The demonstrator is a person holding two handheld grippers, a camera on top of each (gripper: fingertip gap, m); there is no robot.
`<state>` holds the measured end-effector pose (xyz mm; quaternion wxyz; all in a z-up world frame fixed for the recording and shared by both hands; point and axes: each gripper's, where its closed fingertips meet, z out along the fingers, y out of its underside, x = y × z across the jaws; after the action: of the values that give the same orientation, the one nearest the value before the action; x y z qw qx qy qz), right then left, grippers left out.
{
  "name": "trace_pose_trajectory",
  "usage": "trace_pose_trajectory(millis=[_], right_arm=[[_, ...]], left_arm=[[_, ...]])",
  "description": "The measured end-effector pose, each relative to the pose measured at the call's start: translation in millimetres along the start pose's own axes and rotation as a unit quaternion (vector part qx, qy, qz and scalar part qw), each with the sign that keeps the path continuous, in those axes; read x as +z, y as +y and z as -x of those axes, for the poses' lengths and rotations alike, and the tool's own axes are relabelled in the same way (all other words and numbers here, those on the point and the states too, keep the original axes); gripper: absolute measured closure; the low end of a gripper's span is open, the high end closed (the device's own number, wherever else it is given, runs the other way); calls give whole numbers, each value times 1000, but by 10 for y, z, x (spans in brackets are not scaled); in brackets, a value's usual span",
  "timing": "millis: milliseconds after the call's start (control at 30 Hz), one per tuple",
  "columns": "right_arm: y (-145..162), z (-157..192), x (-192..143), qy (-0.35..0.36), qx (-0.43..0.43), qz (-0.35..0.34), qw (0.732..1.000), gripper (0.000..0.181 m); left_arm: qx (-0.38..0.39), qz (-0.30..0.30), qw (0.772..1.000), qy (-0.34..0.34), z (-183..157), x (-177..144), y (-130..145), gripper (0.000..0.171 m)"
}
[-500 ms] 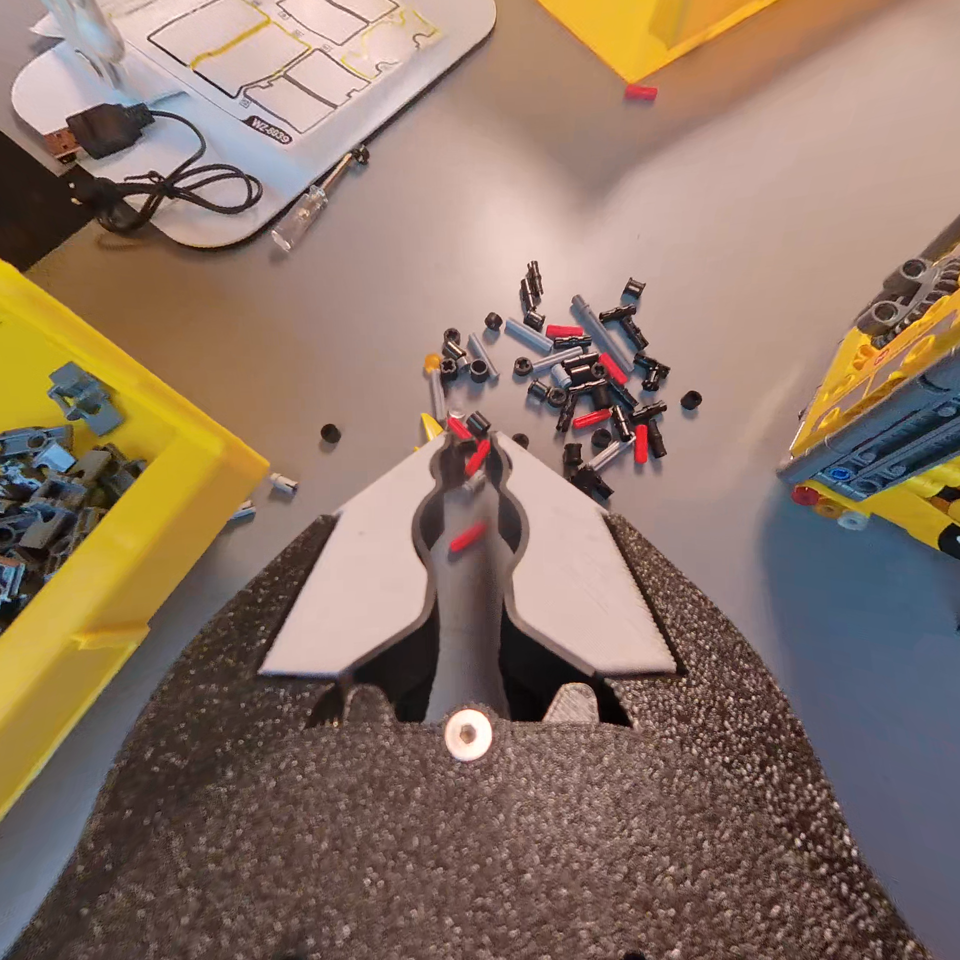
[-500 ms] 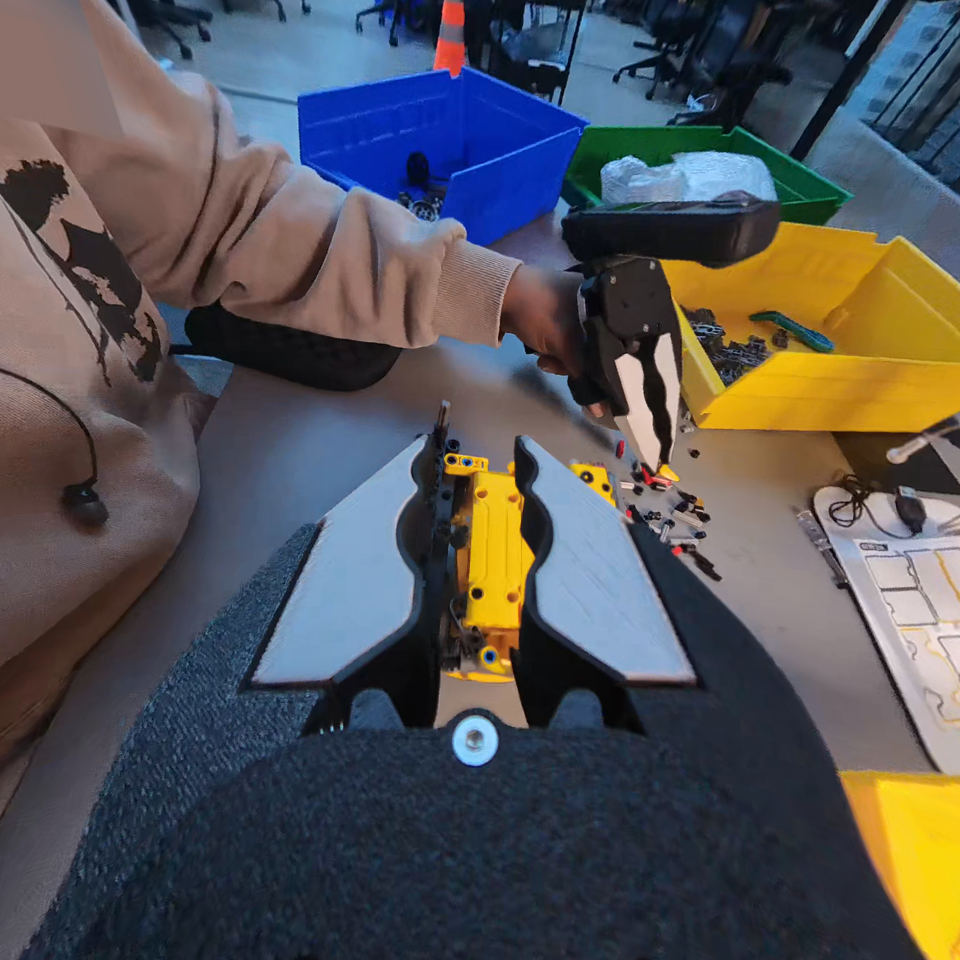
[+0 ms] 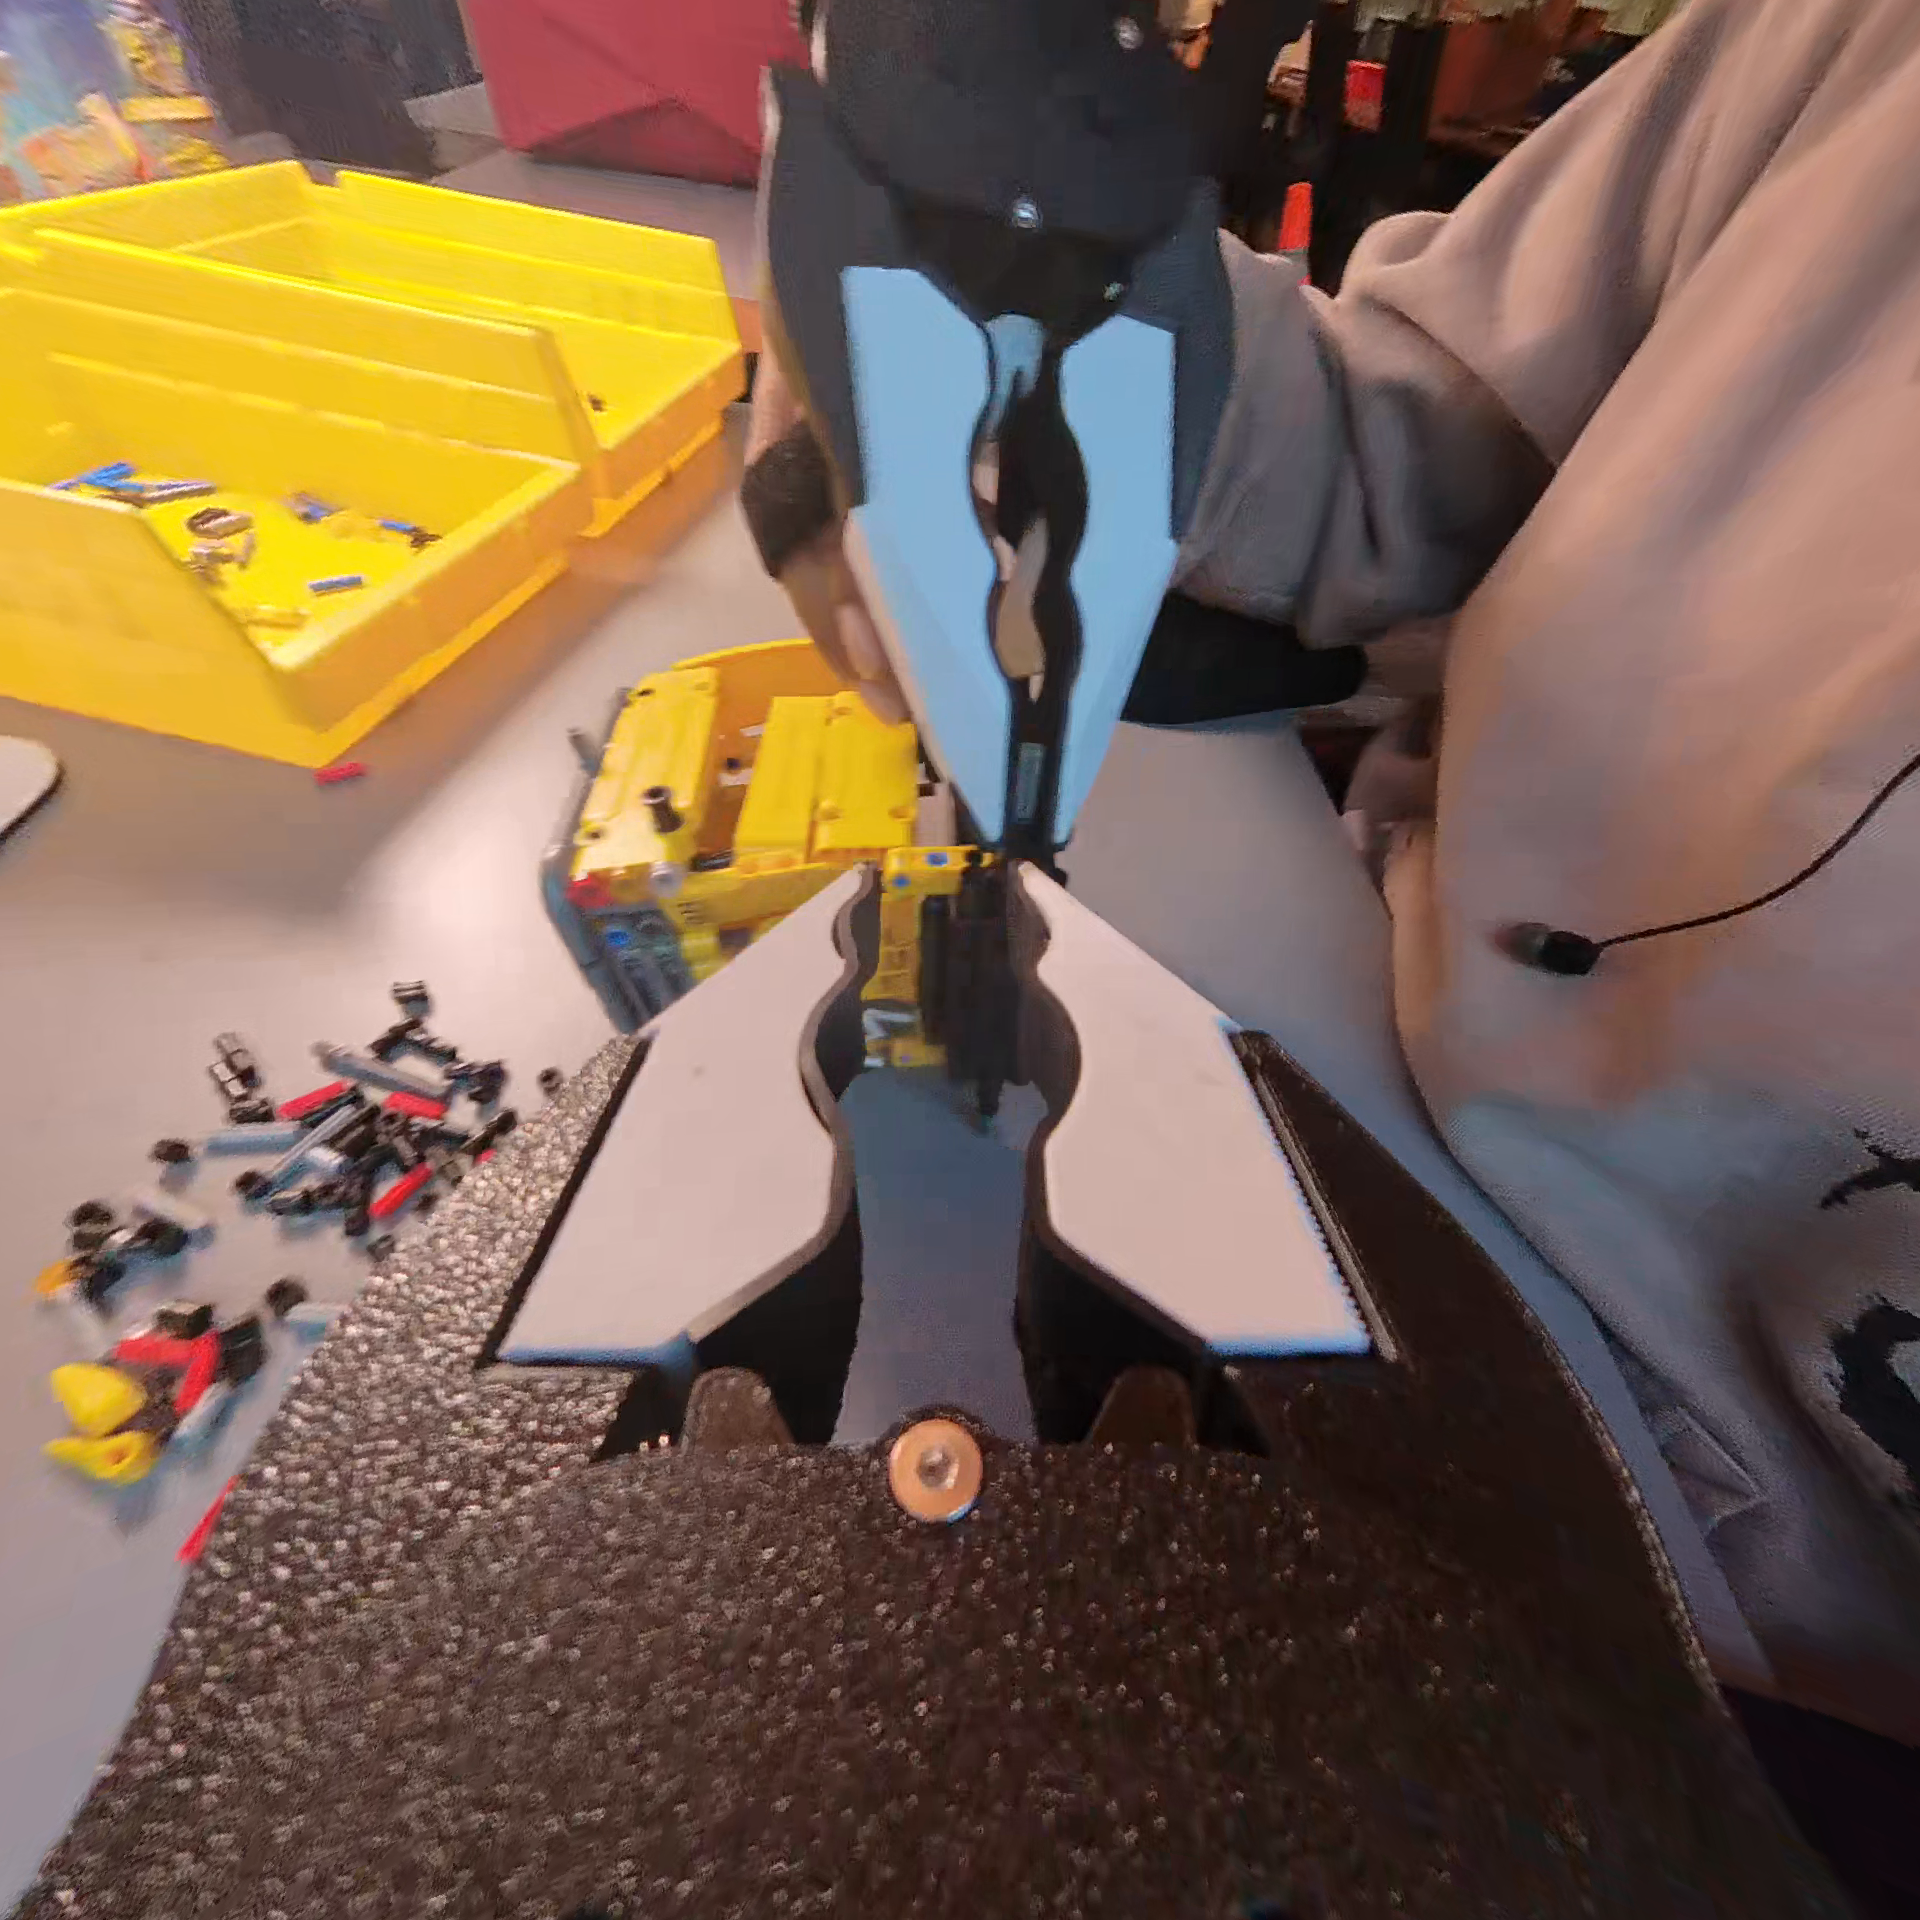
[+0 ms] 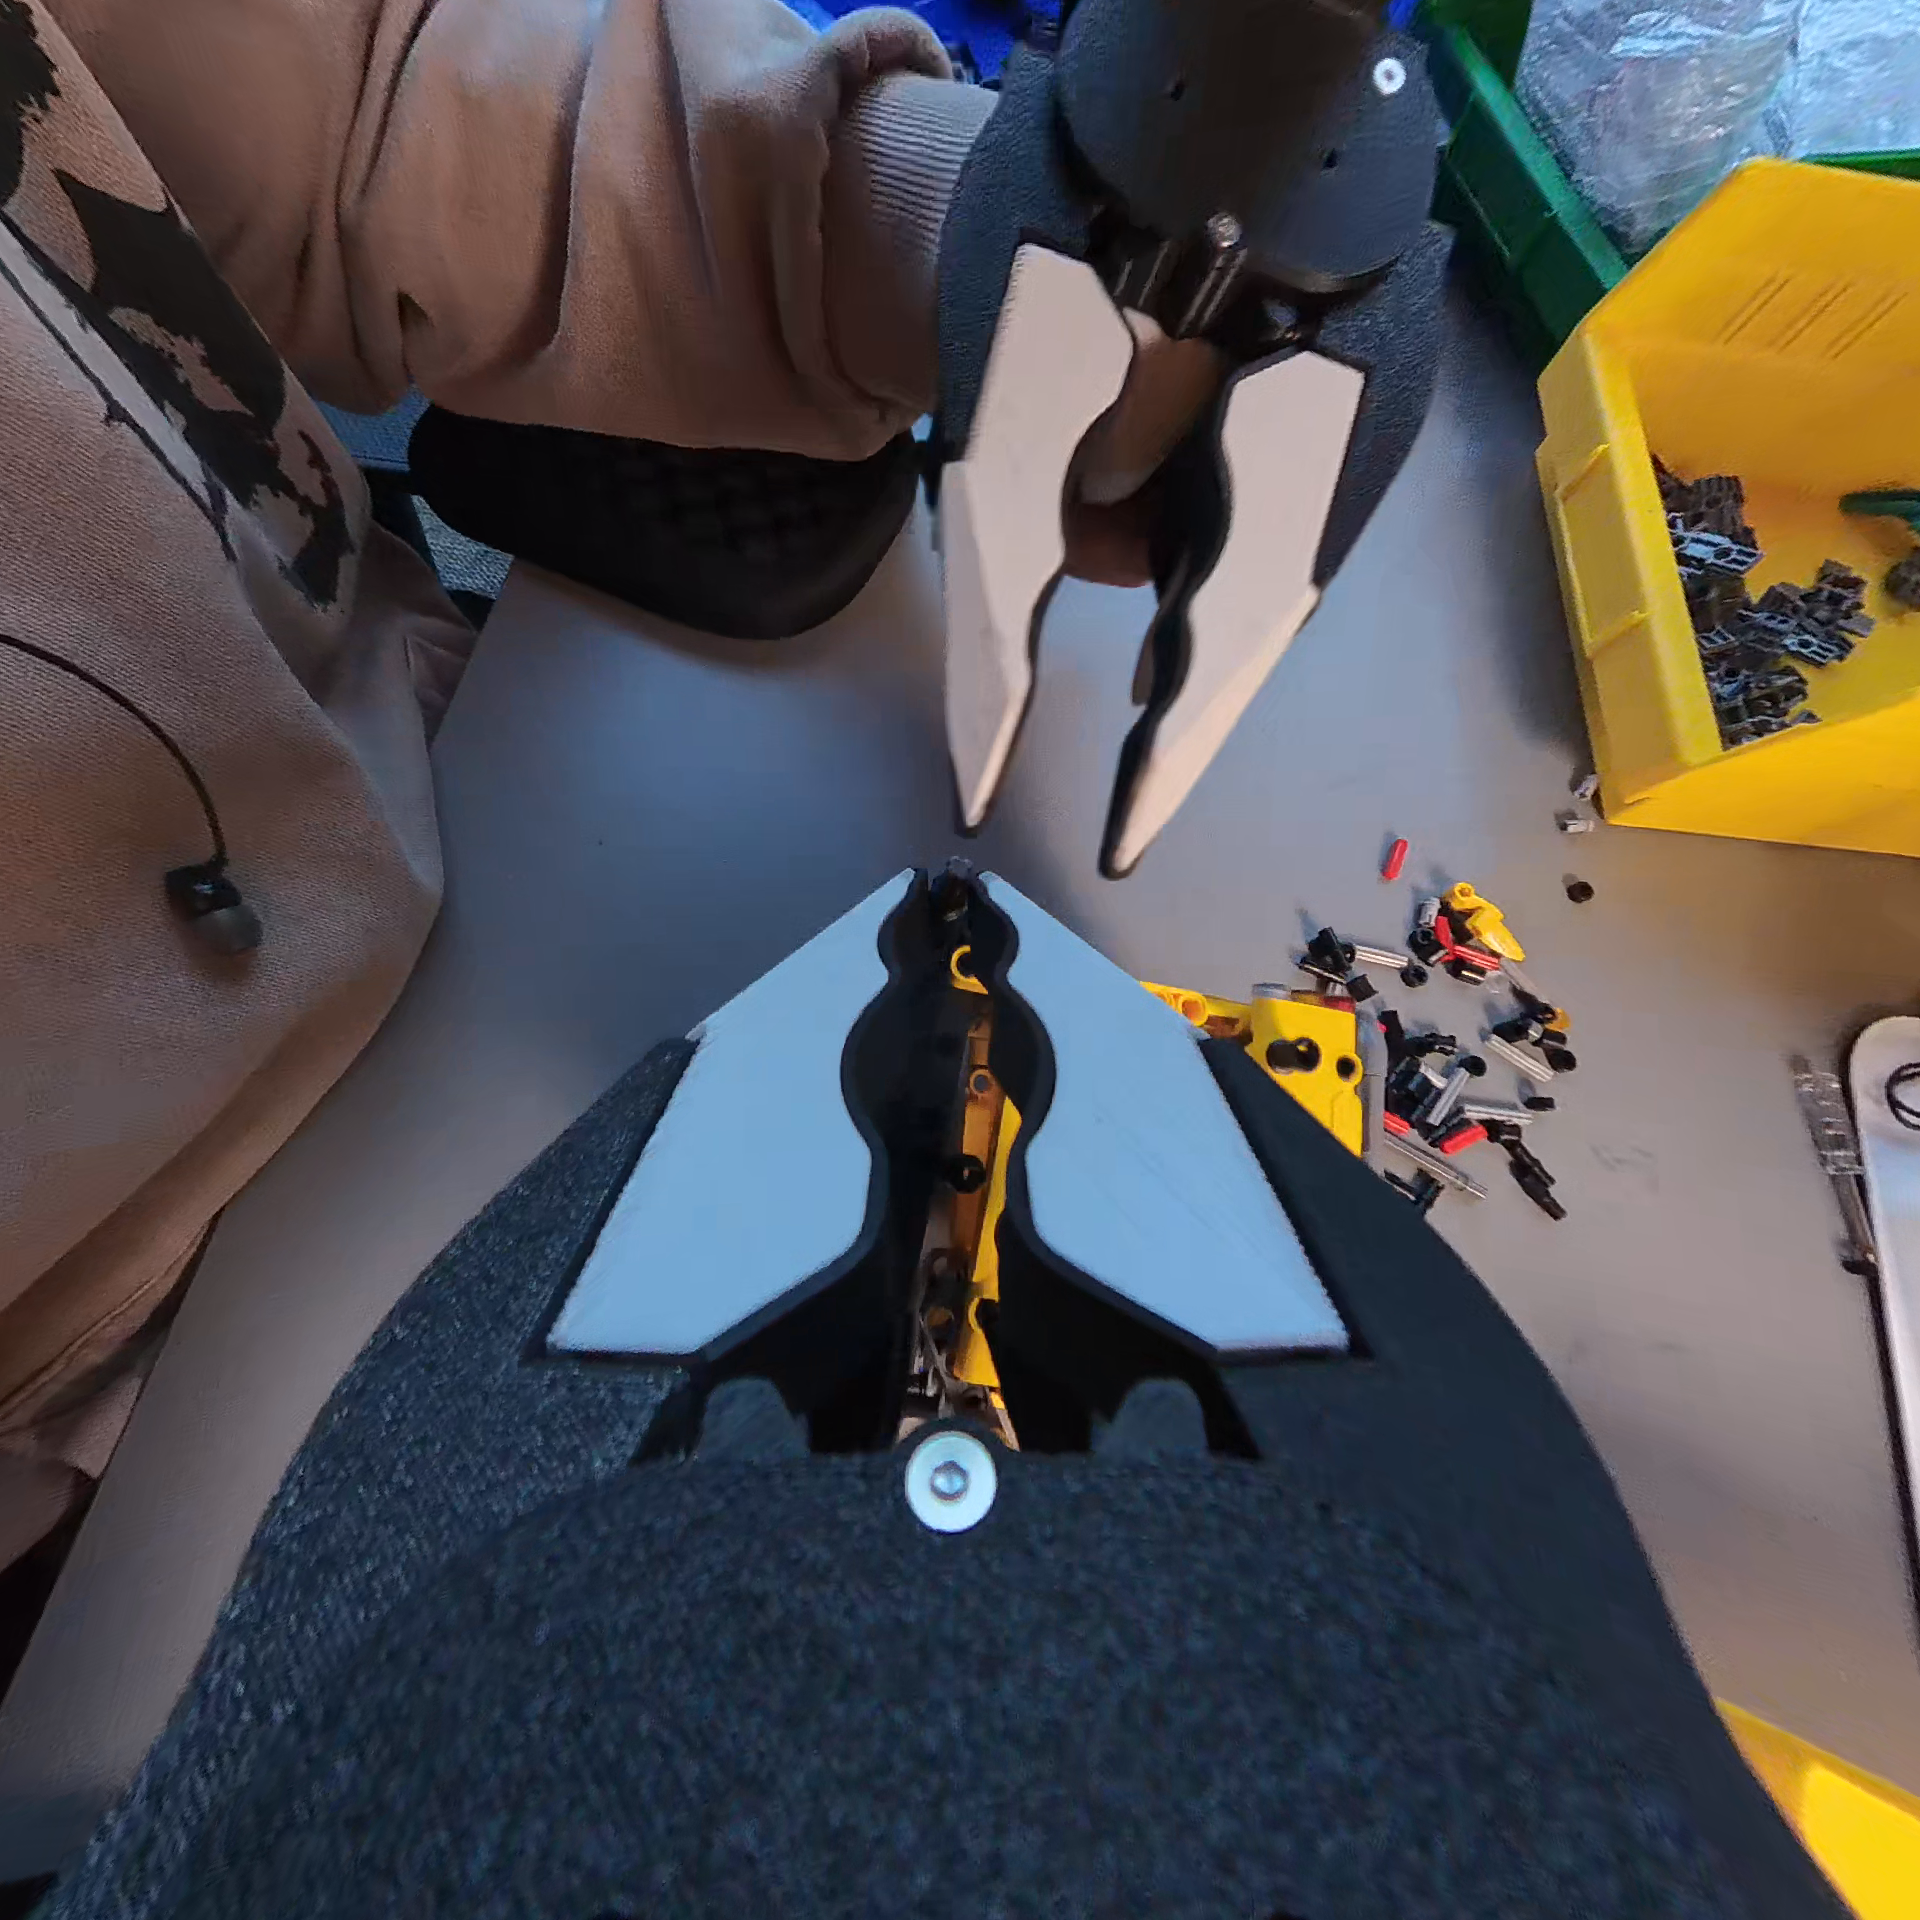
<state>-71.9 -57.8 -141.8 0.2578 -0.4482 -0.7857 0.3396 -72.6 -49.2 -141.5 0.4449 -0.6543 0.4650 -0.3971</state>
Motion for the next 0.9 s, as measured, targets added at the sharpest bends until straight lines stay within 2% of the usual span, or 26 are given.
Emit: trace_pose_trajectory(millis=[67, 167, 367, 733, 900], right_arm=[[-3, -8, -20, 2, -4, -1, 1000, 177], [-6, -16, -61, 4, -6, -10, 1000, 177], [-22, -23, -126, 2, 5, -33, 999, 178], [-33, 39, -158, -30, 27, -70, 997, 176], [-26, 6, -168, -33, 37, -75, 996, 178]], left_arm=[[8, 8, 1000, 23, -129, 118, 13, 148], [14, 1, 1000, 11, -115, 206, -15, 153], [3, -22, 999, 27, -127, 230, -57, 160], [-7, -37, 999, 32, -174, 253, -87, 160], [17, -29, 999, 8, -131, 263, -68, 163]])
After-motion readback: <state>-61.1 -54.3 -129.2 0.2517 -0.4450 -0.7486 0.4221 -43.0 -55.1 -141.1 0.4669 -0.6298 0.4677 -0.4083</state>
